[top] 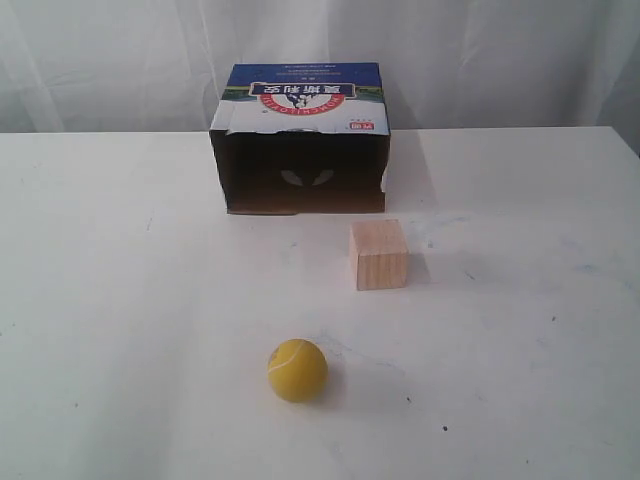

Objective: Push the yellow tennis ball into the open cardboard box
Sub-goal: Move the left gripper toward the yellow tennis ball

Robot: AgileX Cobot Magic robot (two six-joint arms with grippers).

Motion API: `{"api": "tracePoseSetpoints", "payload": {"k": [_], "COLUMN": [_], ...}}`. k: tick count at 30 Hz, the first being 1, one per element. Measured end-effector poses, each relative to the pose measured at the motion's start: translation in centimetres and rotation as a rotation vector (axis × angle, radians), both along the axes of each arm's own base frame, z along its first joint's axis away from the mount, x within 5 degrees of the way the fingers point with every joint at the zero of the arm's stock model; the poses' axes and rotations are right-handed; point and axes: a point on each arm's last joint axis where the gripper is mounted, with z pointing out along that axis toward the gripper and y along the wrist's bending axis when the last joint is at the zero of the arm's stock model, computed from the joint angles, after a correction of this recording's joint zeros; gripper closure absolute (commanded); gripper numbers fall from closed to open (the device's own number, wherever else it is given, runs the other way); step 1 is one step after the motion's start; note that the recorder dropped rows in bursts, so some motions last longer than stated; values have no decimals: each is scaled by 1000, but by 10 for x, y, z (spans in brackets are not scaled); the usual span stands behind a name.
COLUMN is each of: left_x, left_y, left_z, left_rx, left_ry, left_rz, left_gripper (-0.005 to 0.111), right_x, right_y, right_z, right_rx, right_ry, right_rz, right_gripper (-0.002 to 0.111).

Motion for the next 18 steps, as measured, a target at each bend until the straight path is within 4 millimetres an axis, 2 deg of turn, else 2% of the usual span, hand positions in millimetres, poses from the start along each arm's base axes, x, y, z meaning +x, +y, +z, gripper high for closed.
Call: {"api": "tracePoseSetpoints", "payload": {"k": [3, 4, 8, 11, 14, 16, 18], "left_x": [28, 36, 79, 106, 131, 144, 148], "left_y": [-2, -2, -3, -19, -36, -47, -55], "left_z": [38, 50, 63, 54, 28, 0, -24], "left_rx": [223, 245, 316, 284, 325, 473, 664], "left_ry": [183, 223, 394, 465, 626, 807, 979], "left_rz": [12, 19, 14, -83, -154, -181, -225], "left_gripper": [107, 107, 107, 107, 107, 107, 107], "right_x": [0, 0, 0, 0, 0, 0, 0], "right_y": [0, 0, 0, 0, 0, 0, 0], "right_z": [0, 0, 0, 0, 0, 0, 0], "right_rx": [0, 0, 0, 0, 0, 0, 0], "right_ry": [0, 0, 0, 0, 0, 0, 0], "right_rz": [0, 0, 0, 0, 0, 0, 0], "right_gripper": [108, 108, 108, 108, 108, 108, 108]}}
